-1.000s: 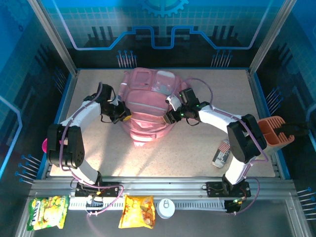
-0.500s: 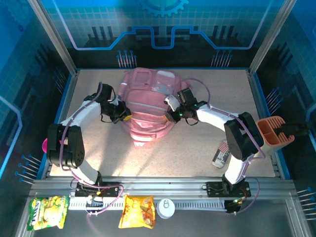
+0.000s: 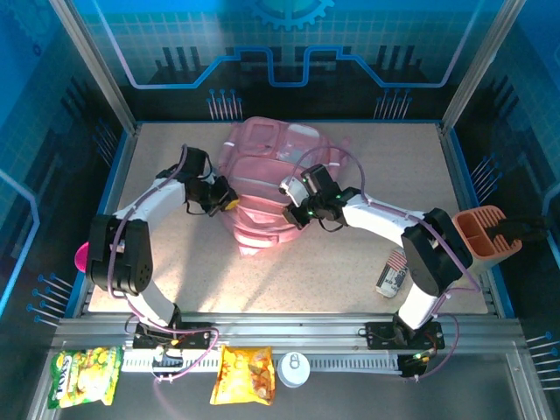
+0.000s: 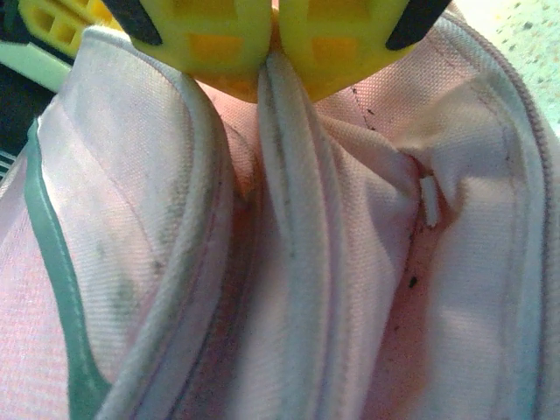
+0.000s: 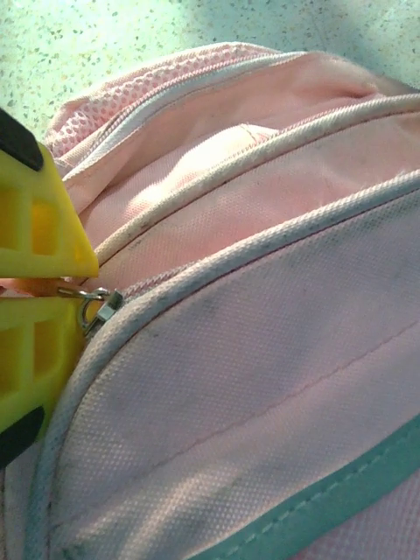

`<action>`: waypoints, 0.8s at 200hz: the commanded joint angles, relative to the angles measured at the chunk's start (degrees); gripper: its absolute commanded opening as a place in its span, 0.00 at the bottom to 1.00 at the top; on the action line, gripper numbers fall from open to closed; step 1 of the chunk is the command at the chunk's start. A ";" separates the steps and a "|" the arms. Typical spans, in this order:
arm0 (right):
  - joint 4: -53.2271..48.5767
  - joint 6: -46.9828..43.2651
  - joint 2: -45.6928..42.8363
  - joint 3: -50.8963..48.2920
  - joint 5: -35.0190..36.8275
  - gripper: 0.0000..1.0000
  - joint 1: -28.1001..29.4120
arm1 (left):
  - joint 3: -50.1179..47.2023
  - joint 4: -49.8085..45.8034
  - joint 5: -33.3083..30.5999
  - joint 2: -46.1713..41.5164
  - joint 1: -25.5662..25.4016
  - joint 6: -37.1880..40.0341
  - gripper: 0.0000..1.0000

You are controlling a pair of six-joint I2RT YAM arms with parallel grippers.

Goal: Pack the student bag

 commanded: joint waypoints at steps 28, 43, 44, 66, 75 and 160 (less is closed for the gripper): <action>-0.33 9.45 -2.08 1.34 -0.55 0.27 2.64 | 0.70 5.02 -3.33 -0.80 -2.42 -4.50 0.26; 0.59 13.32 -5.75 -1.21 -0.60 0.37 1.37 | 0.12 1.46 -6.82 -3.43 -2.26 -1.91 0.40; 0.66 13.58 -6.06 -1.39 -0.64 0.38 1.27 | 0.10 1.27 -7.13 -3.58 -2.26 -1.73 0.40; 3.35 21.09 -12.06 -6.08 -2.04 0.53 -1.05 | -0.60 -3.22 -11.31 -7.78 -2.64 1.98 0.51; 4.28 24.51 -13.77 -7.43 -2.46 0.57 -2.07 | -0.88 -4.42 -13.17 -9.53 -3.40 3.09 0.53; 9.95 54.61 -12.60 -10.17 -3.39 0.66 -11.02 | 5.71 -7.25 -35.52 -7.65 -26.42 5.73 0.58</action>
